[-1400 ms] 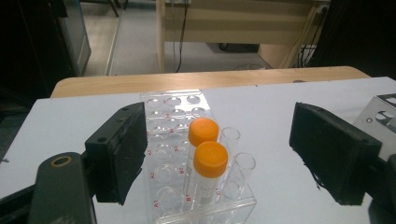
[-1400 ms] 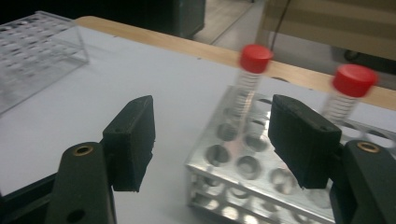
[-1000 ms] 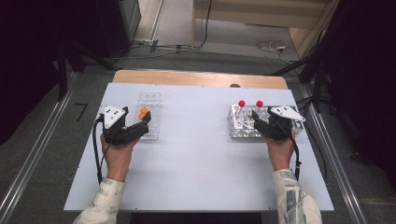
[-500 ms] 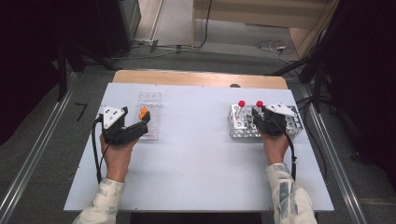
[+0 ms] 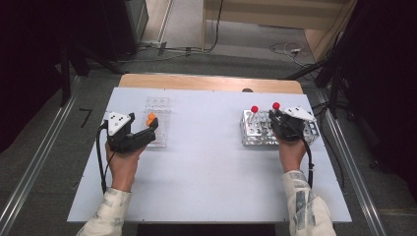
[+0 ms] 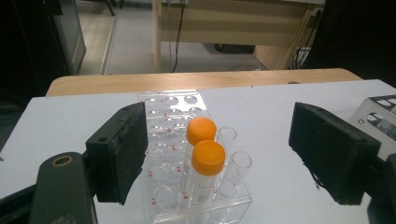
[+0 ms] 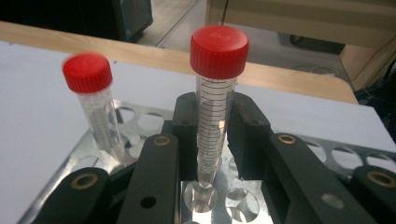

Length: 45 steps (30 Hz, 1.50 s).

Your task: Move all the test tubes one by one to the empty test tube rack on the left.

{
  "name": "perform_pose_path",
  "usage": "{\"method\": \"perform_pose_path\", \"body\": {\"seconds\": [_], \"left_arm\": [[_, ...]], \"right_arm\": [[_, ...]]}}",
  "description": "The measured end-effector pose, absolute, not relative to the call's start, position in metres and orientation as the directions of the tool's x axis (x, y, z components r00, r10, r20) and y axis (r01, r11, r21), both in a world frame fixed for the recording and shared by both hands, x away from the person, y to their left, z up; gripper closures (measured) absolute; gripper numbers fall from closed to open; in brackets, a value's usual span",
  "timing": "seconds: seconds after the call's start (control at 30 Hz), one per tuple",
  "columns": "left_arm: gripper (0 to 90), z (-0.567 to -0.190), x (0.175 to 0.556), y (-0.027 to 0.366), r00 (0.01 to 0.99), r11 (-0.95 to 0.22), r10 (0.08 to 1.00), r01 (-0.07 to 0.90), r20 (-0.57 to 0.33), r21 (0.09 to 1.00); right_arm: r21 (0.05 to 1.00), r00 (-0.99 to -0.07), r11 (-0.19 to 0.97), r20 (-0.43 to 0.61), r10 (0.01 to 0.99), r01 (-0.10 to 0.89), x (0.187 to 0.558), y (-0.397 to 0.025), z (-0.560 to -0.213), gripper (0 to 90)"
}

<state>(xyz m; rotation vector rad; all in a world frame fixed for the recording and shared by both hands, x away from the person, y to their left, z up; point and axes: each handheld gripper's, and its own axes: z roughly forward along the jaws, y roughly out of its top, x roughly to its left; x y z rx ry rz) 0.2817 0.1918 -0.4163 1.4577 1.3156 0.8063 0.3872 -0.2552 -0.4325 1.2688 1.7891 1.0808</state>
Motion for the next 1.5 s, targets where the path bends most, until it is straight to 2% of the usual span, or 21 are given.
{"method": "perform_pose_path", "body": {"seconds": [0.3,0.53,0.93,1.5], "left_arm": [[20.3,-0.416,0.281,0.191,0.198,0.060,0.972,0.321,-0.129,0.945],[20.3,-0.415,0.280,0.190,0.203,0.056,0.971,0.319,-0.127,0.946],[21.2,-0.411,0.276,0.180,0.237,0.048,0.963,0.309,-0.126,0.950],[21.3,-0.412,0.271,0.150,0.337,0.010,0.933,0.325,-0.126,0.946]], "right_arm": [[0.942,-0.315,0.163,-0.066,0.947,0.292,0.367,-0.258,-0.394,70.8],[0.944,-0.367,0.186,-0.077,0.927,0.273,0.345,-0.250,-0.386,70.8],[0.936,-0.513,0.221,-0.052,0.857,0.274,0.317,-0.216,-0.400,70.7],[0.922,-0.661,0.274,-0.026,0.750,0.275,0.308,-0.136,-0.429,70.8]]}}
